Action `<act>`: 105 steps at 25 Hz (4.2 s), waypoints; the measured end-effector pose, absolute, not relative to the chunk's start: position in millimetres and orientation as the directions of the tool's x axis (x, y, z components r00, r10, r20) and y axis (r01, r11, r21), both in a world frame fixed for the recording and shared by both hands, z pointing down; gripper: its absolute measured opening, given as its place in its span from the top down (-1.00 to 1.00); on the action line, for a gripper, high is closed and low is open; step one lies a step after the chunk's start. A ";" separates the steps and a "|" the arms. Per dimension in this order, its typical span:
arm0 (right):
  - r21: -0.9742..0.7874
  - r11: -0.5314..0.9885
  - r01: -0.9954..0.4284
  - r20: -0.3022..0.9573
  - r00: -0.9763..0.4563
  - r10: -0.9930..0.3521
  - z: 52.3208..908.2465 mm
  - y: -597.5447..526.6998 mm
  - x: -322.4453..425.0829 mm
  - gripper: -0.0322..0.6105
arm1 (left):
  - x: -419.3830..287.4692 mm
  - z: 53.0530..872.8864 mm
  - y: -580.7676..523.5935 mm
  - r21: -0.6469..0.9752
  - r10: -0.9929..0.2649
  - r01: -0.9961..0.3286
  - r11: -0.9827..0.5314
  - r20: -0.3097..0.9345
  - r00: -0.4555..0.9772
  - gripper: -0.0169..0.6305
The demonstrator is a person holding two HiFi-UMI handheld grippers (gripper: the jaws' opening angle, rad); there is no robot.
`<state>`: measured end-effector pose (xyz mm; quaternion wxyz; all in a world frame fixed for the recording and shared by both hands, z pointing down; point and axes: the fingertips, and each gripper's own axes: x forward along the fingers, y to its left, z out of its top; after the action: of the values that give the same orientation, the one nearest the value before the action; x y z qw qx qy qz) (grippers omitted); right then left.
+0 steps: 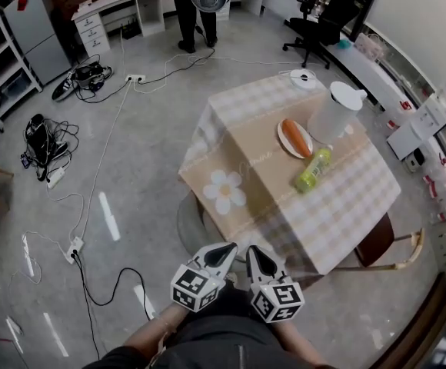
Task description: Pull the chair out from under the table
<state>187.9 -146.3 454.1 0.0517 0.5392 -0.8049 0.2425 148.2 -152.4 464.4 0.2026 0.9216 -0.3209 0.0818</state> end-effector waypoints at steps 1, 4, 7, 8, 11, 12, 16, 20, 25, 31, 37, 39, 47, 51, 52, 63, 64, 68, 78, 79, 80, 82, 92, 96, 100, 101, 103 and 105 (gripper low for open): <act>-0.337 0.313 -0.888 0.345 -0.425 -0.837 455.0 -150.3 188.4 0.85 | 148.8 464.7 -155.7 0.319 -0.569 -0.635 -0.704 0.281 0.773 0.92; -0.339 0.353 -0.872 0.342 -0.464 -0.817 457.3 -161.8 188.5 0.85 | 149.1 465.0 -164.1 0.318 -0.604 -0.664 -0.677 0.276 0.748 0.92; -0.336 0.402 -0.852 0.338 -0.507 -0.793 460.8 -172.5 185.8 0.85 | 147.0 466.8 -172.1 0.317 -0.642 -0.695 -0.645 0.268 0.718 0.92; -0.335 0.419 -0.844 0.338 -0.523 -0.783 463.2 -175.7 184.7 0.85 | 146.1 468.2 -174.4 0.318 -0.656 -0.707 -0.632 0.265 0.706 0.92; -0.336 0.466 -0.819 0.344 -0.567 -0.749 471.2 -183.9 179.4 0.85 | 141.4 471.9 -179.0 0.321 -0.698 -0.740 -0.591 0.256 0.668 0.92; -0.339 0.478 -0.810 0.346 -0.580 -0.737 473.3 -186.3 176.8 0.85 | 138.7 471.9 -179.8 0.321 -0.711 -0.750 -0.578 0.255 0.656 0.92; -0.355 0.533 -0.768 0.349 -0.638 -0.687 478.2 -192.0 160.3 0.85 | 120.0 466.7 -180.0 0.320 -0.766 -0.799 -0.510 0.253 0.590 0.92; -0.368 0.581 -0.726 0.337 -0.687 -0.644 476.6 -190.1 144.2 0.85 | 92.6 458.7 -178.2 0.295 -0.822 -0.858 -0.421 0.275 0.499 0.92; -0.405 0.598 -0.692 0.328 -0.721 -0.611 479.7 -186.6 134.6 0.85 | 63.8 458.9 -178.4 0.293 -0.856 -0.898 -0.329 0.310 0.414 0.92; -0.420 0.629 -0.654 0.312 -0.755 -0.577 476.5 -184.2 117.2 0.85 | 35.4 469.0 -176.6 0.306 -0.854 -0.925 -0.226 0.394 0.340 0.92; -0.461 0.600 -0.654 0.310 -0.752 -0.582 481.5 -185.6 111.4 0.85 | 23.9 483.8 -174.3 0.281 -0.831 -0.939 -0.197 0.460 0.312 0.92; -0.482 0.582 -0.655 0.314 -0.749 -0.584 483.5 -183.7 111.0 0.85 | 18.4 490.0 -174.3 0.285 -0.824 -0.942 -0.177 0.481 0.301 0.92; -0.510 0.525 -0.682 0.348 -0.721 -0.599 501.3 -173.9 119.9 0.85 | 0.4 516.6 -171.6 0.309 -0.773 -0.943 -0.121 0.567 0.285 0.91; -0.520 0.505 -0.689 0.359 -0.713 -0.603 508.9 -168.3 124.0 0.85 | -2.9 525.6 -168.5 0.348 -0.748 -0.931 -0.106 0.589 0.305 0.61; -0.525 0.497 -0.691 0.361 -0.709 -0.605 511.8 -167.9 125.8 0.85 | -2.5 528.9 -168.1 0.361 -0.741 -0.927 -0.101 0.595 0.312 0.47; -0.548 0.431 -0.717 0.376 -0.672 -0.638 526.6 -165.4 143.2 0.85 | 0.5 558.8 -164.2 0.477 -0.643 -0.878 -0.027 0.664 0.380 -0.08; -0.550 0.423 -0.720 0.378 -0.666 -0.643 527.9 -165.3 145.4 0.85 | 0.6 560.7 -165.1 0.486 -0.641 -0.874 -0.016 0.666 0.382 -0.08; -0.546 0.401 -0.736 0.384 -0.645 -0.661 531.7 -166.8 152.3 0.85 | -4.3 568.7 -170.3 0.496 -0.647 -0.867 0.037 0.673 0.358 -0.08; -0.541 0.353 -0.763 0.401 -0.604 -0.689 539.1 -168.9 166.0 0.85 | 9.8 590.9 -184.1 0.557 -0.628 -0.823 0.115 0.682 0.374 -0.08; -0.541 0.350 -0.765 0.404 -0.600 -0.690 539.8 -168.6 166.6 0.85 | 11.4 593.8 -185.7 0.552 -0.624 -0.825 0.117 0.687 0.371 -0.08; -0.539 0.348 -0.767 0.405 -0.598 -0.691 540.4 -168.6 167.0 0.85 | 12.9 597.0 -187.4 0.547 -0.620 -0.829 0.119 0.693 0.369 -0.08; -0.539 0.346 -0.768 0.406 -0.596 -0.692 541.6 -169.1 167.7 0.85 | 15.2 603.0 -190.9 0.538 -0.612 -0.833 0.127 0.703 0.361 -0.08; -0.525 0.347 -0.777 0.428 -0.593 -0.682 548.8 -172.8 166.4 0.85 | 25.4 632.8 -200.7 0.516 -0.577 -0.842 0.157 0.740 0.346 -0.08; -0.520 0.344 -0.782 0.430 -0.588 -0.685 546.5 -173.4 167.6 0.85 | 26.9 633.9 -201.0 0.531 -0.573 -0.833 0.157 0.736 0.361 -0.08; -0.518 0.333 -0.788 0.432 -0.577 -0.693 547.6 -174.0 169.1 0.85 | 31.8 635.4 -201.7 0.542 -0.553 -0.829 0.137 0.736 0.389 -0.06; -0.519 0.329 -0.789 0.432 -0.574 -0.696 548.3 -173.7 168.8 0.85 | 31.8 636.0 -201.8 0.527 -0.544 -0.840 0.133 0.747 0.383 -0.02; -0.521 0.320 -0.791 0.434 -0.568 -0.699 549.7 -172.0 167.5 0.85 | 31.2 637.3 -201.8 0.497 -0.529 -0.858 0.131 0.767 0.363 0.10; -0.523 0.311 -0.794 0.439 -0.563 -0.700 549.9 -168.6 165.1 0.85 | 30.4 638.5 -200.7 0.477 -0.519 -0.868 0.138 0.781 0.346 0.16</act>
<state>165.1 -168.6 549.9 0.0649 0.4630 -0.8069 0.3610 30.4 -200.7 638.5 0.5200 0.6346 -0.5466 0.1676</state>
